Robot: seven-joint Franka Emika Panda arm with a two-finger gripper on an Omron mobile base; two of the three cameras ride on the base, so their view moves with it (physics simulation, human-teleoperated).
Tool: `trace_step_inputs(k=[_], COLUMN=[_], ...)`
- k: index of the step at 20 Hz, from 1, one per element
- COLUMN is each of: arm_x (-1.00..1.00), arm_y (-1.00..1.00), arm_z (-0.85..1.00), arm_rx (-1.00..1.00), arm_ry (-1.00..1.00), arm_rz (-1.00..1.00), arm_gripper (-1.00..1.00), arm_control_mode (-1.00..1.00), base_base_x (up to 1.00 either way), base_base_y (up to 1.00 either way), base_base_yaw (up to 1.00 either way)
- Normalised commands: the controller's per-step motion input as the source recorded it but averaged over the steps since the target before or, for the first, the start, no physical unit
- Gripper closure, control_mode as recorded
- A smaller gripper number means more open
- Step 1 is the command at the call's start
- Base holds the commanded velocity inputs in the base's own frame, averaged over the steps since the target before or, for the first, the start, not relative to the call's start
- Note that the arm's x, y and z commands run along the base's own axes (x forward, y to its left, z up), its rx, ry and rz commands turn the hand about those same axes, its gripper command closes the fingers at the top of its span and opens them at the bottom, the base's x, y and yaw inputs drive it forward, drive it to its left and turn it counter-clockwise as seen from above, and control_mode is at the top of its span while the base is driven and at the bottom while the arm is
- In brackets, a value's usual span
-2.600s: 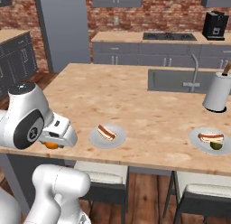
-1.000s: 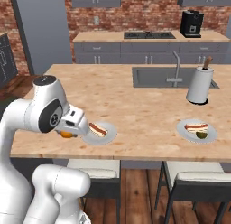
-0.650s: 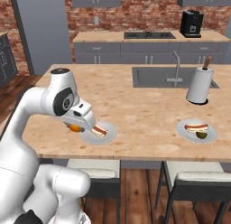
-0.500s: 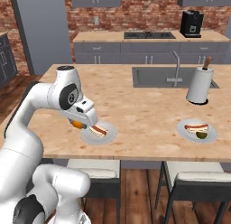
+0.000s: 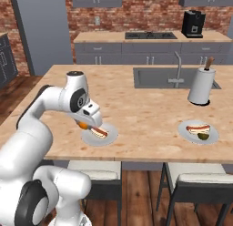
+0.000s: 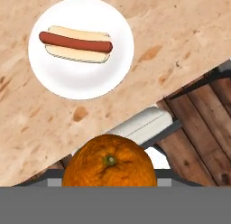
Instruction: Pick up the tangerine and kiwi from the fridge and place one fruit on each plate on the dining counter.
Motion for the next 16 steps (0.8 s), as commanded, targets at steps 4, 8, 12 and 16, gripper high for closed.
trace_step_inputs(k=[4,8,12,16], arm_x=[0.25,0.13,0.19,0.14], arm_y=[0.06,0.06,0.1,0.13], arm_z=[-0.54,-0.47,-0.41,-0.38], arm_rx=[0.01,0.0,0.0,0.0], arm_ry=[-0.12,-0.02,0.0,0.0], arm_rz=[0.0,0.0,0.0,0.0], arm_gripper=[1.0,1.0,1.0,1.0], arm_control_mode=[-1.0,-1.0,-1.0,-1.0], base_base_x=[0.0,0.0,0.0,0.0], base_base_y=[0.0,0.0,0.0,0.0], base_base_yaw=[0.0,0.0,0.0,0.0])
